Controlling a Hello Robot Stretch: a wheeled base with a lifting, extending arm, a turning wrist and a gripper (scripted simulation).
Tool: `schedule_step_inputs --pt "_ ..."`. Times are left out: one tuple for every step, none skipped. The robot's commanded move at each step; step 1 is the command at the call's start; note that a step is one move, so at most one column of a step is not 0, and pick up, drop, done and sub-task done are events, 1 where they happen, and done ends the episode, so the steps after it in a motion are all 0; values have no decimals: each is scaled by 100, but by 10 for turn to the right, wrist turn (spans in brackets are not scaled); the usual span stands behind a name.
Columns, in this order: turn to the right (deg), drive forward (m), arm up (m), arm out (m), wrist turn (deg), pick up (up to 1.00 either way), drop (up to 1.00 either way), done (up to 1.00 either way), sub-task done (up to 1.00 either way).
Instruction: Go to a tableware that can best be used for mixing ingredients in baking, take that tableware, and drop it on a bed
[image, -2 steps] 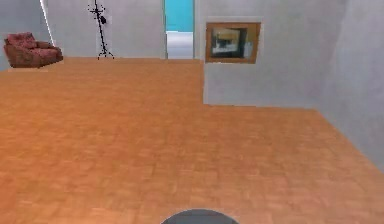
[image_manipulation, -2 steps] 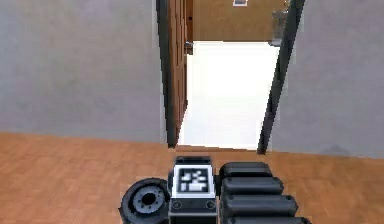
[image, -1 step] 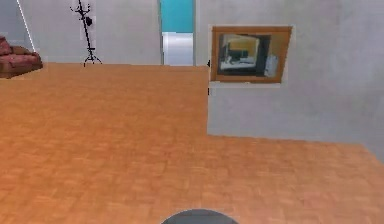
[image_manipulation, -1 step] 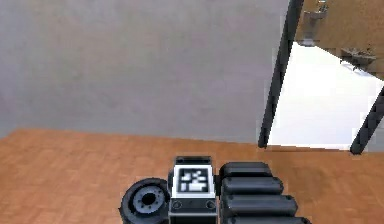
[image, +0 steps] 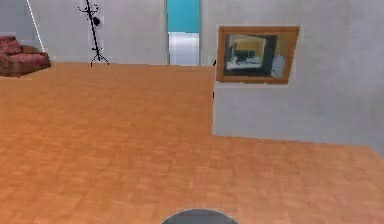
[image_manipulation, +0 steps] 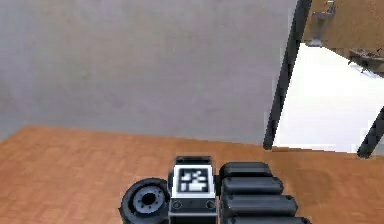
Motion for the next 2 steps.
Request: schedule_step_inputs --pt "-60 0 0 0 0 0 0 0 0" --pt "0 100 0 0 0 0 0 0 0"
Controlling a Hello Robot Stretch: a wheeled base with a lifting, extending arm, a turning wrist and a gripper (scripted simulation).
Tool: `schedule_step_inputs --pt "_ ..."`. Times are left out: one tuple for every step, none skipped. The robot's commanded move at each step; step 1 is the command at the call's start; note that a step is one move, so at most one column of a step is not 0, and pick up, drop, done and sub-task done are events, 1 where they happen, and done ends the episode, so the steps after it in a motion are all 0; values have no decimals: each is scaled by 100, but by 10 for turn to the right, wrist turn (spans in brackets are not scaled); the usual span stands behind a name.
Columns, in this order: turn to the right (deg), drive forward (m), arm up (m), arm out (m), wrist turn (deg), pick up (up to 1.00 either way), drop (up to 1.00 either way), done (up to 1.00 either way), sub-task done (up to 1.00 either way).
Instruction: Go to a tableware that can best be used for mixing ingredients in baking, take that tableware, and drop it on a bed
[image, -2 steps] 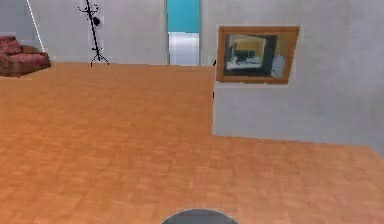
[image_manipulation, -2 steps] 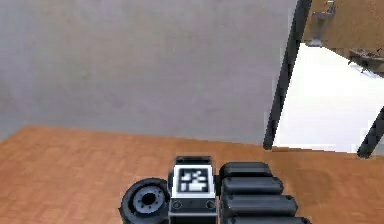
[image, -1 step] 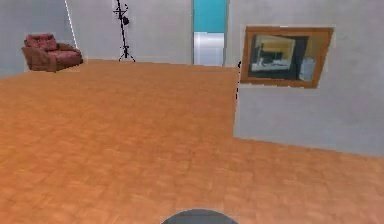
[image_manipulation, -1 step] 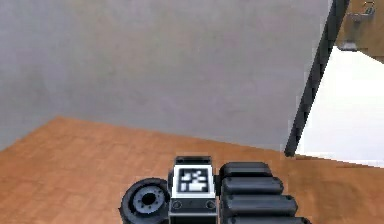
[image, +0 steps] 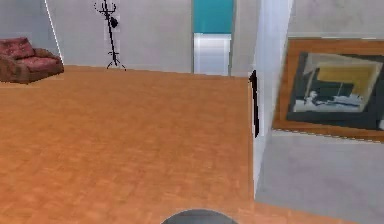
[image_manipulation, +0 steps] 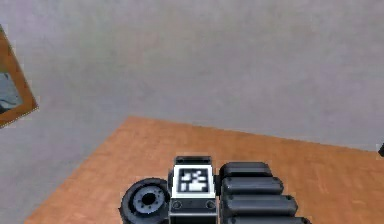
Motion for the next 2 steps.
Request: schedule_step_inputs --pt "0 100 0 0 0 0 0 0 0" --pt "-30 0 0 0 0 0 0 0 0"
